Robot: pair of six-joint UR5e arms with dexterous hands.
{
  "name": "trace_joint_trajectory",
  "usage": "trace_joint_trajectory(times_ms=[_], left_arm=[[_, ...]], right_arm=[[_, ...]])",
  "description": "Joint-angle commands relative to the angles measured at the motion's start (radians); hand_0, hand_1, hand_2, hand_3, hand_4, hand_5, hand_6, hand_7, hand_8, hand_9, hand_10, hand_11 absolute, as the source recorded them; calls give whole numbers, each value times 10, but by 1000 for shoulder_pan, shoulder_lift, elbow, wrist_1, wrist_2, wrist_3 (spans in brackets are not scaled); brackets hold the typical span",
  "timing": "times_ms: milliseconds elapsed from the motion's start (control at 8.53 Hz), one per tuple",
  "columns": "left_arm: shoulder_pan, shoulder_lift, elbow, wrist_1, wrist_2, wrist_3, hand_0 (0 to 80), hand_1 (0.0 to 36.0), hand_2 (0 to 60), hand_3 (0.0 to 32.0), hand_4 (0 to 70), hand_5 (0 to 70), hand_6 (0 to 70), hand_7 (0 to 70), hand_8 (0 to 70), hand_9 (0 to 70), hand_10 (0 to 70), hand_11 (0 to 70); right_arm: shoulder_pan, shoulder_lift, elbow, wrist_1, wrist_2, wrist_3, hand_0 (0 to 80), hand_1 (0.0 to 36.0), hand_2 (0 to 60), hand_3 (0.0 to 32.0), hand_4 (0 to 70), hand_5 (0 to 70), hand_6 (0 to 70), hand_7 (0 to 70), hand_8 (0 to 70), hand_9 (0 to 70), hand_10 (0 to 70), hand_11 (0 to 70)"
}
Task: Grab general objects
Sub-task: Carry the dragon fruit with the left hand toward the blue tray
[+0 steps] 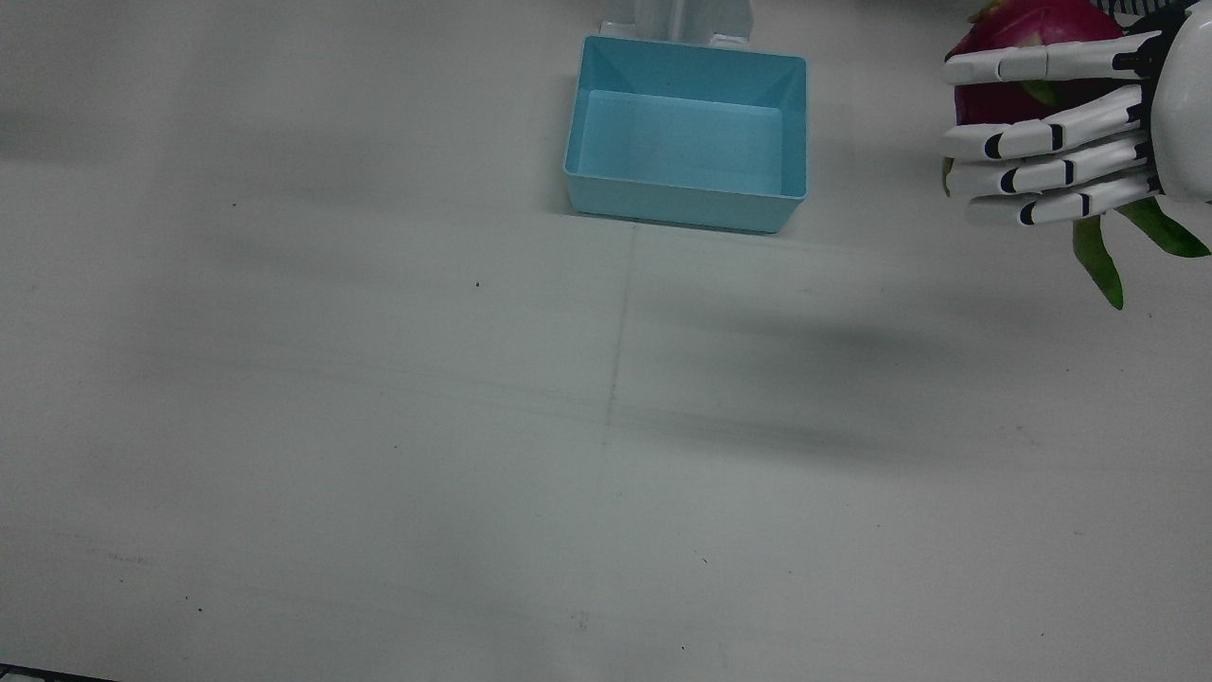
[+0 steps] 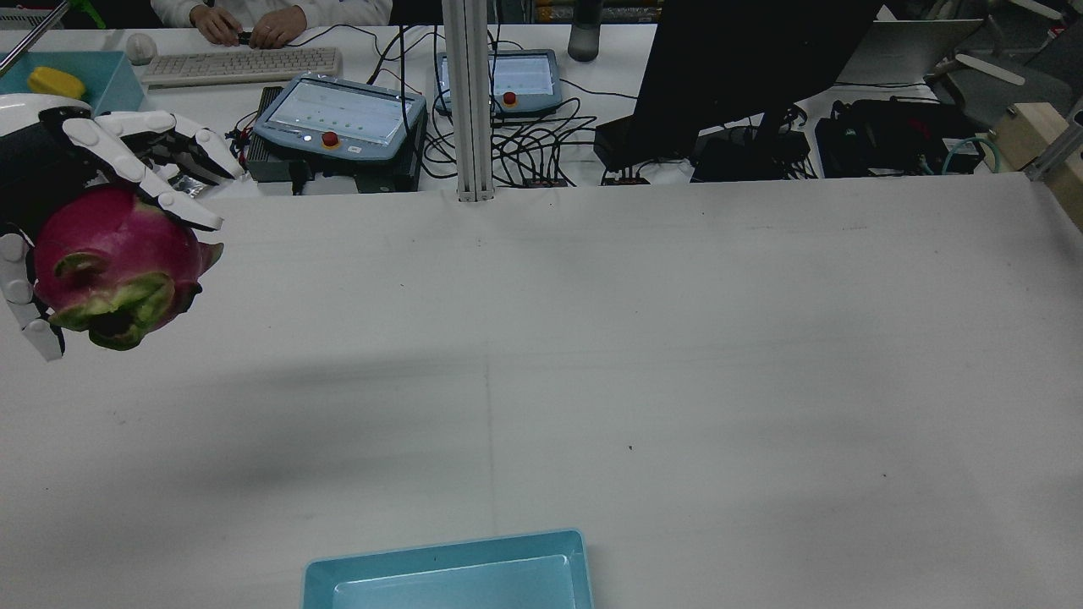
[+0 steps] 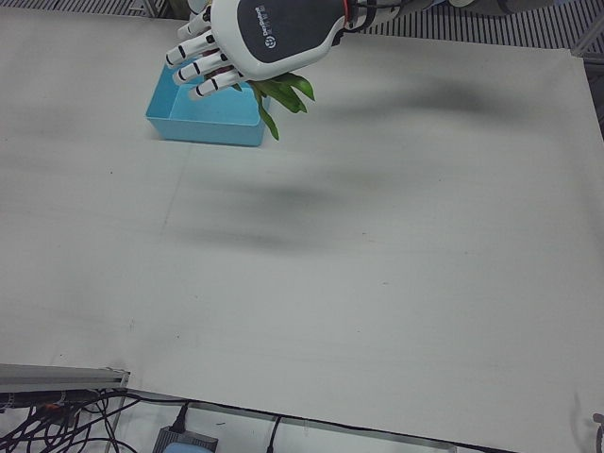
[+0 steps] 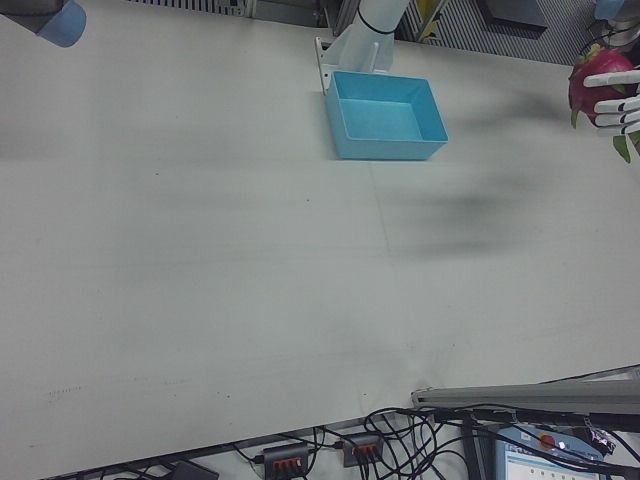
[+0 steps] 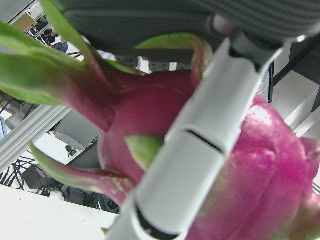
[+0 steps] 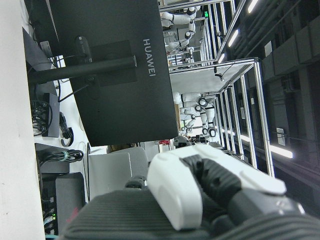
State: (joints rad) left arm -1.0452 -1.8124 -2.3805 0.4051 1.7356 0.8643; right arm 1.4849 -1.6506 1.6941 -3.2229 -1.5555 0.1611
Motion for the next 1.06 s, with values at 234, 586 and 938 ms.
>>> trace_joint_trajectory(times_ms=[234, 586, 938], left_arm=[[152, -27, -65, 96, 18, 19, 800, 293, 35, 0, 700, 5, 132, 272, 121, 199, 0, 0], [309, -300, -57, 366, 19, 114, 800, 310, 26, 0, 700, 34, 146, 294, 129, 210, 0, 0], [481, -364, -13, 402, -19, 192, 800, 293, 41, 0, 700, 6, 142, 289, 142, 229, 0, 15]], right_arm=[[0, 0, -1, 0, 2, 0, 0, 0, 0, 0, 0, 0, 0, 0, 0, 0, 0, 0], [0, 0, -1, 0, 0, 0, 0, 0, 0, 0, 0, 0, 0, 0, 0, 0, 0, 0], [0, 0, -1, -1, 2, 0, 0, 0, 0, 0, 0, 0, 0, 0, 0, 0, 0, 0]])
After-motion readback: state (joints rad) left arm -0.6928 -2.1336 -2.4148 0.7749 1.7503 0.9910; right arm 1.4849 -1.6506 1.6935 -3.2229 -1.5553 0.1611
